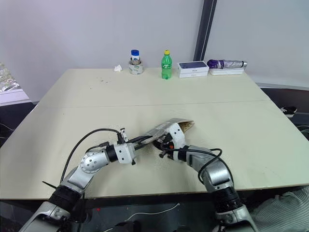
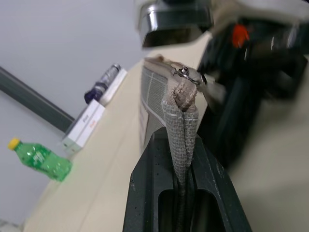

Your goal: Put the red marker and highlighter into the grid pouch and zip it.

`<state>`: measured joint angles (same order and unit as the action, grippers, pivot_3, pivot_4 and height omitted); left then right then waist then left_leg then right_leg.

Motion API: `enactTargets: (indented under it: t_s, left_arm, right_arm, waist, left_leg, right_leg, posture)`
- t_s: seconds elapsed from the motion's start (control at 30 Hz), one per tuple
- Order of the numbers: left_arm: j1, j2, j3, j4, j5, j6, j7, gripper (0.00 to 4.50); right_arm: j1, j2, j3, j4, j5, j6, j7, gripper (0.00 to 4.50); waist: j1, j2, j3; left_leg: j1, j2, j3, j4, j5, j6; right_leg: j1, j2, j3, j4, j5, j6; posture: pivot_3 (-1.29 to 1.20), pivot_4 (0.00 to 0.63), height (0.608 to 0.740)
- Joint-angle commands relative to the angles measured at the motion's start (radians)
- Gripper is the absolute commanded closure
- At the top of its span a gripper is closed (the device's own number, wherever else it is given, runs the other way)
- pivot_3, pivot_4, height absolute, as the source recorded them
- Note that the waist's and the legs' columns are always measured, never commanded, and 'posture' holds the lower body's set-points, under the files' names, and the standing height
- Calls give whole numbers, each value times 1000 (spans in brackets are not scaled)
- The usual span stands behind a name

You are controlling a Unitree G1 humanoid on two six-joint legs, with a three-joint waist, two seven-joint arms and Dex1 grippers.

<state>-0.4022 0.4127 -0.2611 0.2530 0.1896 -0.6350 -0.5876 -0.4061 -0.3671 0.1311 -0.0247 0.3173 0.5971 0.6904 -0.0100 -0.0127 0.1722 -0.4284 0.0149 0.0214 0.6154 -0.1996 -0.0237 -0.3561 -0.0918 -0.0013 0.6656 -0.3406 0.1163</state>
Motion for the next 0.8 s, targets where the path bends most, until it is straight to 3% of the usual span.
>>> enactTargets:
  t_s: [0.03,0.3,0.47,0.57,0.77,0.8]
  left_arm:
    - [1,9,12,-34,6,-9,20,4500]
    - [-3,55,36,10,7,-26,32,4500]
    - [-17,67,31,26,6,-34,38,4500]
    - [-27,68,32,29,10,-36,41,4500]
    - [-38,72,27,37,16,-43,37,4500]
    - [-40,73,27,39,16,-44,36,4500]
  right_arm:
    - [1,-50,-37,-19,18,-23,55,4407]
    - [-39,-160,-113,113,-2,-101,105,4407]
    - [-10,-170,-96,76,26,-110,165,4407]
    - [34,-150,-108,-33,114,-21,192,3565]
    - [88,-79,-69,-133,161,58,148,536]
    - [82,-61,-73,-129,164,64,130,536]
  waist:
    - [-1,0,0]
    - [-1,0,0]
    - [-1,0,0]
    - [1,0,0]
    - [0,0,0]
    - [-1,0,0]
  left_leg:
    - [0,0,0,0,0,0]
    - [0,0,0,0,0,0]
    - [0,0,0,0,0,0]
    - [0,1,0,0,0,0]
    - [0,1,0,0,0,0]
    - [0,1,0,0,0,0]
  right_leg:
    - [0,0,0,0,0,0]
    - [0,0,0,0,0,0]
    - [0,0,0,0,0,0]
    - [0,0,0,0,0,0]
    - [0,0,0,0,0,0]
    - [0,0,0,0,0,0]
  posture:
    - [0,150,740]
    - [0,150,740]
    - [0,150,740]
    - [0,150,740]
    - [0,150,740]
    - [0,150,740]
